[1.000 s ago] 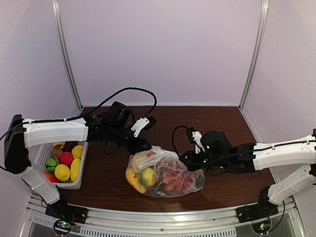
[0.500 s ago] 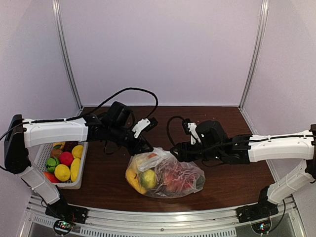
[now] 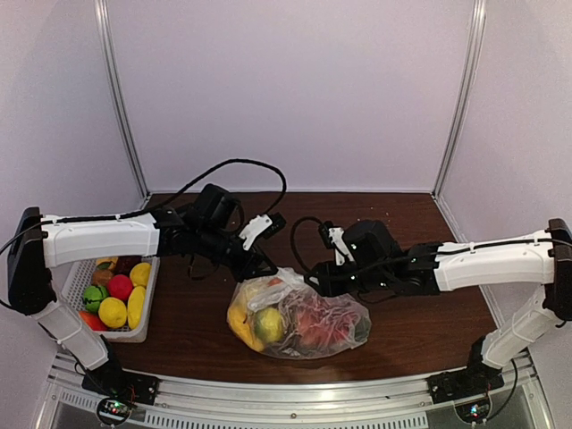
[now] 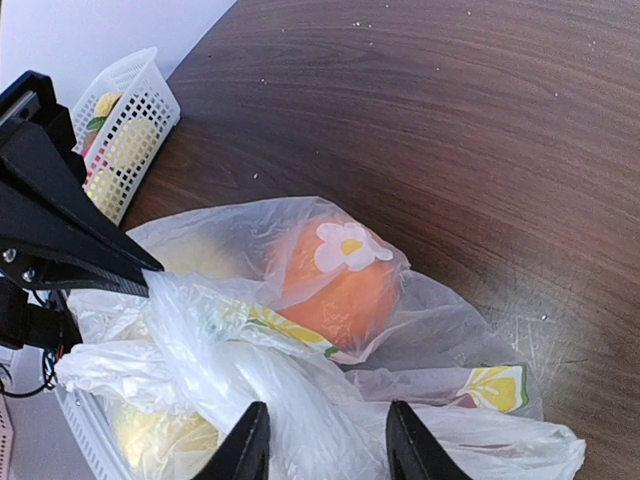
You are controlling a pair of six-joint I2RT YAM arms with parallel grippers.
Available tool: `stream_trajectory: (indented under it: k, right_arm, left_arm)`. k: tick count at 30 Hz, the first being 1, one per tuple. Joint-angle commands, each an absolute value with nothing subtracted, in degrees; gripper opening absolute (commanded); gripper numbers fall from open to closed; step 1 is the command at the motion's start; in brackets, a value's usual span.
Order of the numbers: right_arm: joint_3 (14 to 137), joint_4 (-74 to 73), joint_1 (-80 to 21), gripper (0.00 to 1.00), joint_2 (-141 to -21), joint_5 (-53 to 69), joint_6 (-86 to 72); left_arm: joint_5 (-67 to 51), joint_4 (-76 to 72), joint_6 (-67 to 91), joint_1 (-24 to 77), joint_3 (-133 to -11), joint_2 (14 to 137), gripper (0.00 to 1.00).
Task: Untie the knot of the plastic bag and take out the fruit
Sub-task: Untie the bag handles from the takeout bag.
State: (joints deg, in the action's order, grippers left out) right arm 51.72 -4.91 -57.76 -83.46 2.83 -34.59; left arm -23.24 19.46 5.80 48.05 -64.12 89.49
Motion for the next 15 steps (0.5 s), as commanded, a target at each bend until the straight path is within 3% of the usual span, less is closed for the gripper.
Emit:
stream_trajectory:
  k: [1,5,6,9,11,13,15]
  right_arm:
    - [53.2,-4.2,-57.3,0.35,-84.9,4.4,-34.3]
    - [53.2,-3.8,-57.3,0.2,-84.9,4.8,-34.3]
    - [53.3,-3.9,-57.2,0.15,-84.7,4.8,-34.3]
    - [53.3,-3.6,-57.1,0.01,-83.8,4.7,-34.4]
    - [53.3,-3.3,-56.9,0.0,-83.4,4.8,-34.3]
    - [53.4,-3.1,-56.8,0.0,-83.3,5.0,-34.3]
    - [53.5,-2.9,-56.8,0.0,-83.5,5.1,-34.3]
  left_arm:
    - [-23.7,17.9,4.7,48.3,-64.3,88.7,0.0]
    - [-24.1,17.9,4.7,48.3,-64.6,88.7,0.0]
    - [-24.5,17.8,4.8,48.3,-64.8,88.6,0.05]
    - [-26.9,16.2,5.4,48.5,-65.5,88.7,0.39]
    - [-28.4,15.3,5.7,48.5,-66.3,89.1,0.56]
    - [-28.3,15.2,5.8,48.7,-67.3,89.7,0.69]
    - [-27.8,15.2,5.7,49.0,-68.1,90.5,0.72]
